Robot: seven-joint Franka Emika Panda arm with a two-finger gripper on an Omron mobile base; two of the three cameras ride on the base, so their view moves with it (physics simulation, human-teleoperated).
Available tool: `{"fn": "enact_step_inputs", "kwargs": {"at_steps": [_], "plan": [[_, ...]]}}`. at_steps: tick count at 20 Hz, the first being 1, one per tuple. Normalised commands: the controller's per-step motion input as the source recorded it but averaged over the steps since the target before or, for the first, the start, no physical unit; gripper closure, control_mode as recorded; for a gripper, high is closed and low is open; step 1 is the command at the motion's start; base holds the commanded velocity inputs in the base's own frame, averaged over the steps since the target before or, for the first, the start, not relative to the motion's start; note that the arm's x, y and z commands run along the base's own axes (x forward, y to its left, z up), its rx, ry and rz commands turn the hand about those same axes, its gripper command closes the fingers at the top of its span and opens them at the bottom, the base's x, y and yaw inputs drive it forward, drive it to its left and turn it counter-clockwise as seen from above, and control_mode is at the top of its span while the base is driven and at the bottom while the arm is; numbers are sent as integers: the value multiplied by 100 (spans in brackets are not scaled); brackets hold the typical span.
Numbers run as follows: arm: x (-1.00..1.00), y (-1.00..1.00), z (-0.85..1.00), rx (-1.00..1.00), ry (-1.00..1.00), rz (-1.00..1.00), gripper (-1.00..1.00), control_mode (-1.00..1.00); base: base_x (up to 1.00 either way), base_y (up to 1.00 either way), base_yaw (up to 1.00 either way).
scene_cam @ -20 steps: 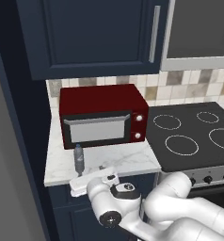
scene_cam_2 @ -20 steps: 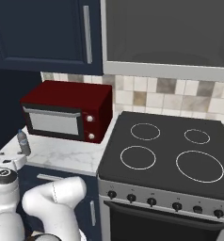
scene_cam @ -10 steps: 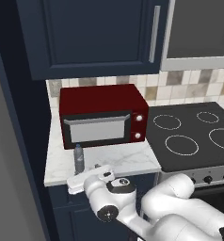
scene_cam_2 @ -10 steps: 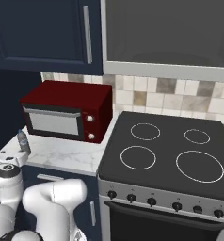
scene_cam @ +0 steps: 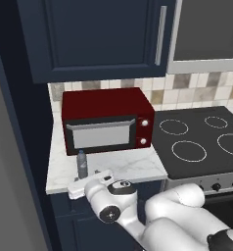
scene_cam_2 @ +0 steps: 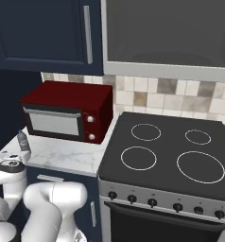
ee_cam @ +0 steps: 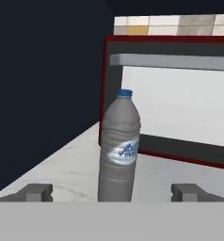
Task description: Take the bottled waters from the counter and place them in the freezer to freeze. Close the freezer door after placing the bottles.
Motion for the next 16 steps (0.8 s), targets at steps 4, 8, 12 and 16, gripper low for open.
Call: {"fn": "enact_step_inputs", "kwargs": {"at_steps": [4,8,12,16], "plan": [[6,0,-1,0,0,0,-100,-100,0,0,0],[15,0,-2,0,0,0,-100,-100,0,0,0],[29,3,-10,0,0,0,-100,-100,0,0,0],[30,1,-4,0,0,0,-100,-100,0,0,0]]}}
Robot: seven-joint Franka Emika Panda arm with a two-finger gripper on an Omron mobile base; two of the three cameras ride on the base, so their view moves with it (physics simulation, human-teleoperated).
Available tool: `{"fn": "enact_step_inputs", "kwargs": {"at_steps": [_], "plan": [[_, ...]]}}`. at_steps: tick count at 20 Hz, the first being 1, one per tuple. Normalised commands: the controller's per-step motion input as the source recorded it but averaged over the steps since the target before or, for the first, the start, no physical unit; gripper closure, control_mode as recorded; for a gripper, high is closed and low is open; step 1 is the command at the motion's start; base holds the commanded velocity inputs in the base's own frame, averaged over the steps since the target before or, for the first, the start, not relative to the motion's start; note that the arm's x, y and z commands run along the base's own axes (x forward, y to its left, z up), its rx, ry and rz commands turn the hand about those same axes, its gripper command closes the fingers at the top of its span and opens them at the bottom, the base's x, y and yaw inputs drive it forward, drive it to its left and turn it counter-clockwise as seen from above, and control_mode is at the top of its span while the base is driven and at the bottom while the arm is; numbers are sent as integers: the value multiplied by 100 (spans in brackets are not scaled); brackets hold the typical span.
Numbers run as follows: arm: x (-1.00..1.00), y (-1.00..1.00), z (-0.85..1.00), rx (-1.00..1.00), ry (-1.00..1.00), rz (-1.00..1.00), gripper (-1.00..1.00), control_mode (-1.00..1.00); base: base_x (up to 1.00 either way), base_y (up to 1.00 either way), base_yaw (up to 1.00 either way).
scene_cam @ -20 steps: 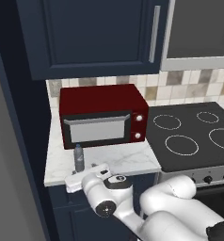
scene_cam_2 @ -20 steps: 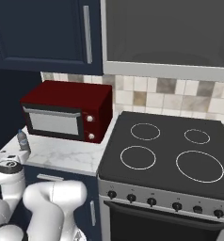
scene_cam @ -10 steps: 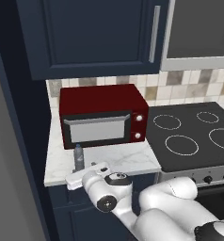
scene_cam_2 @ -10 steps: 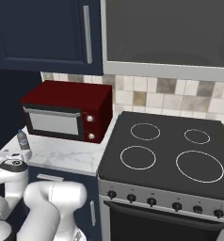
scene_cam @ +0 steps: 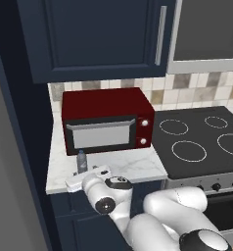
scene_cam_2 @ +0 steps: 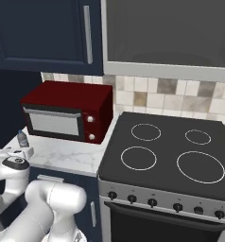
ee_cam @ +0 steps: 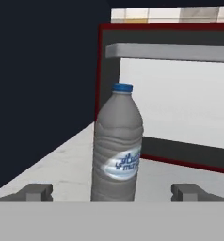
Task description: Take the bottled waters from the counter and place them in the freezer to freeze. Close the freezer door after placing the bottles.
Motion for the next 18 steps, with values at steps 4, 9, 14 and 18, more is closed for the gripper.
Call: {"fn": "enact_step_inputs", "kwargs": {"at_steps": [4,9,14,18], "plan": [[21,0,-5,0,0,0,-100,-100,0,0,0],[18,0,-11,1,0,0,-100,-100,0,0,0],[12,3,-12,1,0,0,-100,-100,0,0,0],[13,4,-7,1,0,1,-100,-100,0,0,0]]}}
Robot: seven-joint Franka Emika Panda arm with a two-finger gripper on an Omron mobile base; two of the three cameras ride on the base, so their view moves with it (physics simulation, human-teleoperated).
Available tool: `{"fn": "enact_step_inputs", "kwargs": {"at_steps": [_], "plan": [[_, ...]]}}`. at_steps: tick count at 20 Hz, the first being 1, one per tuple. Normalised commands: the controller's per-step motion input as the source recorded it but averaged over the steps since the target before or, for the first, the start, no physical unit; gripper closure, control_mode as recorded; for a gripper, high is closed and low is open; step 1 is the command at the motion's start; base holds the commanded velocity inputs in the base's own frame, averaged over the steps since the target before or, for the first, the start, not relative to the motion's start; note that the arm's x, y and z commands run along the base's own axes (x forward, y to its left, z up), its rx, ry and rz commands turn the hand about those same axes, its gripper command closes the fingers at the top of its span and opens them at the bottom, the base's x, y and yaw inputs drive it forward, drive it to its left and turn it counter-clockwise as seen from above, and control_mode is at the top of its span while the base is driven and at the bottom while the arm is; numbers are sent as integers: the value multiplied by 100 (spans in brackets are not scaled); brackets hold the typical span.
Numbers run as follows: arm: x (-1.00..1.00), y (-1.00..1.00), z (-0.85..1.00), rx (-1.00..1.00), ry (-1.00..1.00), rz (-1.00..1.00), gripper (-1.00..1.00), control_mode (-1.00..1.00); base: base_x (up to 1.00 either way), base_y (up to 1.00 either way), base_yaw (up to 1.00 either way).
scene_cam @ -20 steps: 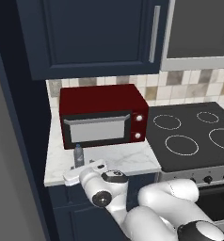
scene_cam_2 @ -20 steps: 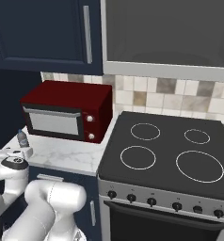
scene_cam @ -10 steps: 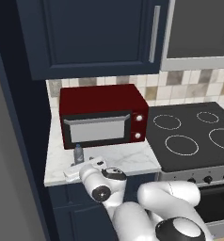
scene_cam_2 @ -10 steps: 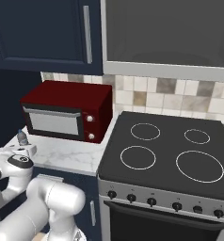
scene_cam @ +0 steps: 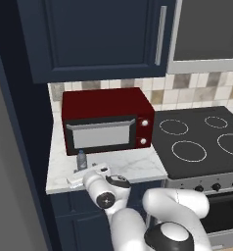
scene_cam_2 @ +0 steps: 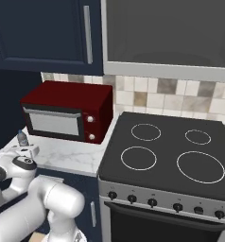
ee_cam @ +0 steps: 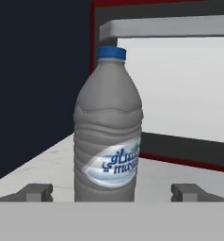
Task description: Take the bottled waters from the counter and place them in the freezer to freeze. Close the freezer door after placing the bottles.
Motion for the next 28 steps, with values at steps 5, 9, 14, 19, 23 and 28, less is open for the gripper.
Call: {"fn": "enact_step_inputs", "kwargs": {"at_steps": [5,9,14,19,23,28], "plan": [[16,2,0,0,0,1,-100,-100,0,0,0],[12,9,0,0,3,0,-100,-100,0,0,0],[8,12,0,0,5,0,-100,-100,0,0,0],[11,8,0,0,3,0,-100,-100,0,0,0],[9,7,0,0,2,0,-100,-100,0,0,0],[5,5,0,0,1,0,-100,-100,0,0,0]]}}
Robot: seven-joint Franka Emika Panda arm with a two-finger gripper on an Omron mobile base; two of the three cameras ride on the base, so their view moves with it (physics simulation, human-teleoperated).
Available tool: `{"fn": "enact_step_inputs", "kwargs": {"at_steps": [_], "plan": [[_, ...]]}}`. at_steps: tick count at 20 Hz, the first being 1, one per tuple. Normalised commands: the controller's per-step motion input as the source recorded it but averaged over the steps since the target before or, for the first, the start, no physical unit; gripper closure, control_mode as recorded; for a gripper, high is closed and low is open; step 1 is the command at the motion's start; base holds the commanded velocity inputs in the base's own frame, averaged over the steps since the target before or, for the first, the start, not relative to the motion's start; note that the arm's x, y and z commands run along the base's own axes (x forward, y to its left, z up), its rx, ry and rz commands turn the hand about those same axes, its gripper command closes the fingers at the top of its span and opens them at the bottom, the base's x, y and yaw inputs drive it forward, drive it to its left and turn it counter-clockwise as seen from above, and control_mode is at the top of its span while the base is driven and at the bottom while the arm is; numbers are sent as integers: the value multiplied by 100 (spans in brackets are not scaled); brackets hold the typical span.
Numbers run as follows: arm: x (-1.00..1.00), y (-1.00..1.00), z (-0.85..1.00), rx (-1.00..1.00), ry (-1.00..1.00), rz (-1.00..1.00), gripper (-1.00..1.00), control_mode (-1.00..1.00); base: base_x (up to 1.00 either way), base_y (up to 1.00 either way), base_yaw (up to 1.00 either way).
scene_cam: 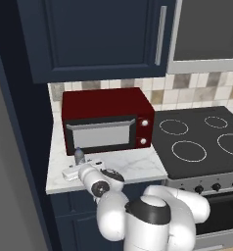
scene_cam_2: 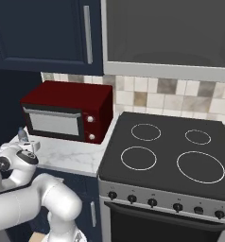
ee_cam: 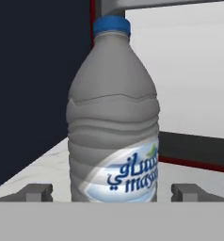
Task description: Take the bottled waters from the counter and place them in the freezer to freeze. Close the freezer door after placing the bottles.
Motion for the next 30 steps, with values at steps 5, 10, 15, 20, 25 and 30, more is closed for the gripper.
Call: {"fn": "enact_step_inputs", "kwargs": {"at_steps": [5,10,15,20,25,30], "plan": [[0,2,0,0,0,0,100,-100,0,0,0],[0,0,0,0,0,0,100,-100,0,0,0],[-3,0,13,0,1,0,100,-100,0,0,0],[-41,0,85,7,0,0,100,-100,0,0,0],[-79,-1,100,8,0,0,100,-100,0,0,0],[-88,0,100,6,0,0,100,-100,0,0,0]]}}
